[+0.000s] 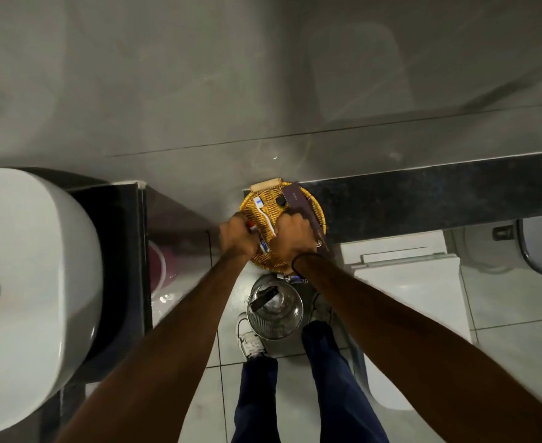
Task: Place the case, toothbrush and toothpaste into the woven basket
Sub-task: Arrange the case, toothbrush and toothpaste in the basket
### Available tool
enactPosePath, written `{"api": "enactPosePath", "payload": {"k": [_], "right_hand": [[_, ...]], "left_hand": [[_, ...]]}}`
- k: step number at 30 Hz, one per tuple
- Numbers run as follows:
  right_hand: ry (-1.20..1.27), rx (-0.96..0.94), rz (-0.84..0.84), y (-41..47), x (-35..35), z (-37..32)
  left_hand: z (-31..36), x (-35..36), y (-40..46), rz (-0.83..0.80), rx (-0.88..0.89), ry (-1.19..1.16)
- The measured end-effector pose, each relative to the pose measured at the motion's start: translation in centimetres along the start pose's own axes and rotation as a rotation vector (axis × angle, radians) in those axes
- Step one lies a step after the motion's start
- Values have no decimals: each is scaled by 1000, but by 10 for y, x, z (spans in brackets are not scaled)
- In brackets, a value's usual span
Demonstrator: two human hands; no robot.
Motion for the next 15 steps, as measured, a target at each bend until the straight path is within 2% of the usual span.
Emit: {"api": "enactPosePath", "payload": {"k": [8,15], "right_hand": [[15,7,43,0,23,-2],[78,-21,36,-14,17,-3]], "left_hand": [[-4,2,6,58,231,311],[-12,-22,-13,83,391,337]]}}
Point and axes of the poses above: each hand's wrist, its own y-axis towards the middle knuckle, its own x-axis out of the palm, z = x × y, the point moved 1 cm from there along y, towards the middle knuckle, and after that the axes turned 10 degrees about z, right-handed, at the moved point
